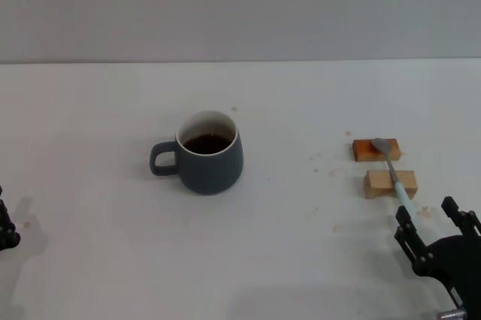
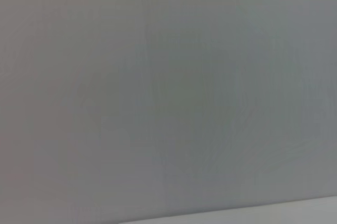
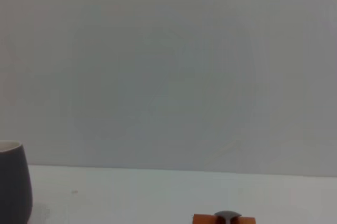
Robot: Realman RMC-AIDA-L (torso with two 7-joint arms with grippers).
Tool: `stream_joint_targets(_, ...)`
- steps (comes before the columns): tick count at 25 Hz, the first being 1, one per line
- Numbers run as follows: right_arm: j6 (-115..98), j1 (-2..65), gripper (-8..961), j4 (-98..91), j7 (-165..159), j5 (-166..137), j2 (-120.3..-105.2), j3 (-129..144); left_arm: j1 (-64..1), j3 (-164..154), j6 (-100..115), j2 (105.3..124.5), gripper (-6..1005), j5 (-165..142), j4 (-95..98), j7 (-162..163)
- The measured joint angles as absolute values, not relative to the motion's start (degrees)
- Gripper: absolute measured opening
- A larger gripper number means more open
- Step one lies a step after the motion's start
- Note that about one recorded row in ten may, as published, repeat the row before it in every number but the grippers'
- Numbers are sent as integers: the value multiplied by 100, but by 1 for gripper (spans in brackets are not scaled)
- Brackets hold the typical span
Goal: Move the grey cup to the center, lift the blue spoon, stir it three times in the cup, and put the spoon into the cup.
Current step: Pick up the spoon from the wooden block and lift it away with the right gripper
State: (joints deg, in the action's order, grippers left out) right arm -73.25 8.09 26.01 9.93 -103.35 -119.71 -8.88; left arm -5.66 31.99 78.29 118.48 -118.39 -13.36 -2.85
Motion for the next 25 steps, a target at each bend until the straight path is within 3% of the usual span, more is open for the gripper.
stream_joint_targets(25,-6881,1141,715,2625,985,-10112,-11961,-876,-561,3199,7813,11839,-2,-11857,-1327,-293)
